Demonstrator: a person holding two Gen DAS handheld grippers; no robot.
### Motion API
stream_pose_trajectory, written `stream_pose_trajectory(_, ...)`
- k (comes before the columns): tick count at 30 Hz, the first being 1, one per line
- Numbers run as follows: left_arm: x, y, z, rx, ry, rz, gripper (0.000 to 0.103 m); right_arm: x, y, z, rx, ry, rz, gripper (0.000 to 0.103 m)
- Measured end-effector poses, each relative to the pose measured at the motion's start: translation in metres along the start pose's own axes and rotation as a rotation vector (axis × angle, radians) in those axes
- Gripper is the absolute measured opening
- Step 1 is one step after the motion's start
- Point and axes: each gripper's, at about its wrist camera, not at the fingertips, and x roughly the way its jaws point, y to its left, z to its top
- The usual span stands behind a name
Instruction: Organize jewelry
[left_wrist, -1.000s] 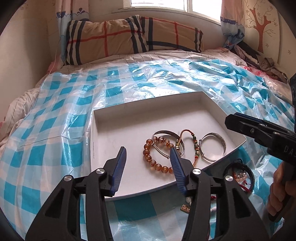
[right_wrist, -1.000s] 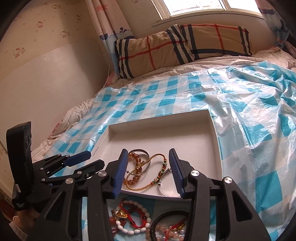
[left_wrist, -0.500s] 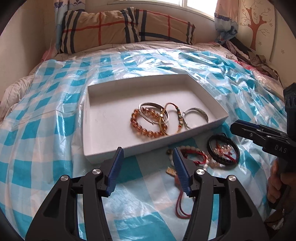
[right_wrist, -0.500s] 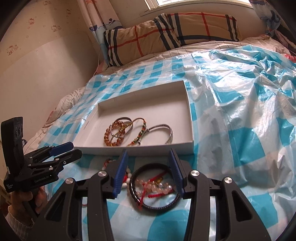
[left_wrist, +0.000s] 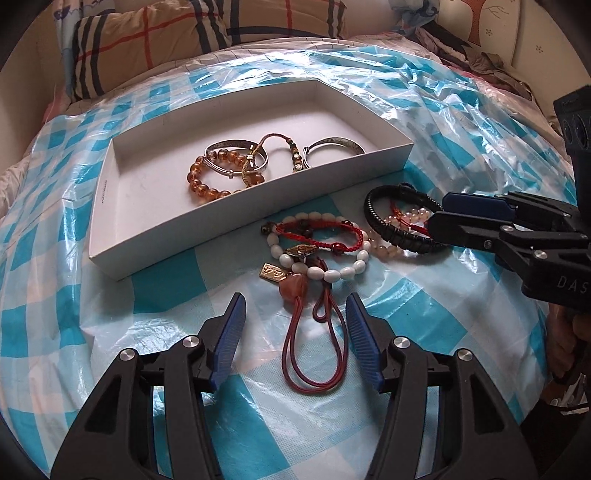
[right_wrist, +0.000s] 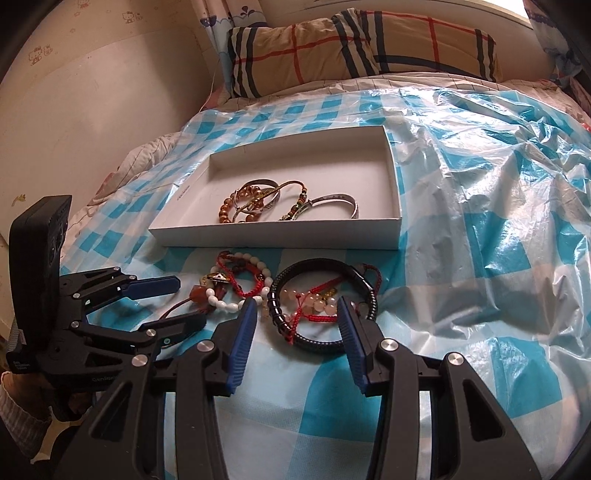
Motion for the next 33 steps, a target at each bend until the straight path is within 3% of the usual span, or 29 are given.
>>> stream_pose_trajectory(1, 0.001, 0.001, -0.001, -0.001, 0.002, -0.01, 0.044, 0.003, 0.001, 0.0, -0.009, 0.018, -0.007, 0.044)
stream_pose_trajectory(2, 0.001, 0.001, -0.002, -0.004, 0.004, -0.02, 0.024, 0.007, 0.002, -0.001, -0.013, 0.037, -0.007, 0.042)
stream_pose_trajectory(3, 0.001, 0.002, -0.003, -0.004, 0.01, -0.027, 0.014, 0.01, 0.002, -0.002, -0.01, 0.05, -0.006, 0.035)
stream_pose_trajectory(5, -0.001, 0.003, -0.005, -0.009, 0.013, -0.042, 0.002, 0.01, 0.0, -0.005, -0.005, 0.053, -0.006, 0.022)
stream_pose_trajectory(7, -0.005, 0.004, -0.008, -0.016, 0.013, -0.051, 0.002, 0.007, -0.001, -0.006, 0.006, 0.043, 0.011, 0.009)
stream_pose_trajectory(10, -0.016, 0.011, -0.013, -0.044, 0.01, -0.059, 0.002, 0.001, -0.004, -0.007, 0.037, 0.022, 0.028, 0.004)
stream_pose_trajectory(19, -0.056, 0.038, -0.018, -0.139, -0.051, -0.066, 0.002, -0.047, 0.002, 0.011, 0.071, -0.13, 0.098, 0.004)
stream_pose_trajectory(24, -0.086, 0.042, -0.007, -0.158, -0.123, -0.092, 0.002, -0.058, 0.0, 0.018, 0.086, -0.13, 0.086, 0.004)
stream_pose_trajectory(26, -0.089, 0.04, -0.003, -0.149, -0.132, -0.084, 0.002, -0.047, -0.004, 0.014, 0.104, -0.075, 0.088, 0.009)
stream_pose_trajectory(28, -0.083, 0.039, -0.005, -0.152, -0.111, -0.088, 0.002, -0.037, -0.006, 0.007, 0.113, -0.046, 0.087, 0.046)
stream_pose_trajectory(33, -0.056, 0.04, -0.019, -0.162, -0.047, -0.076, 0.002, -0.004, -0.006, -0.001, 0.1, 0.034, 0.056, 0.047)
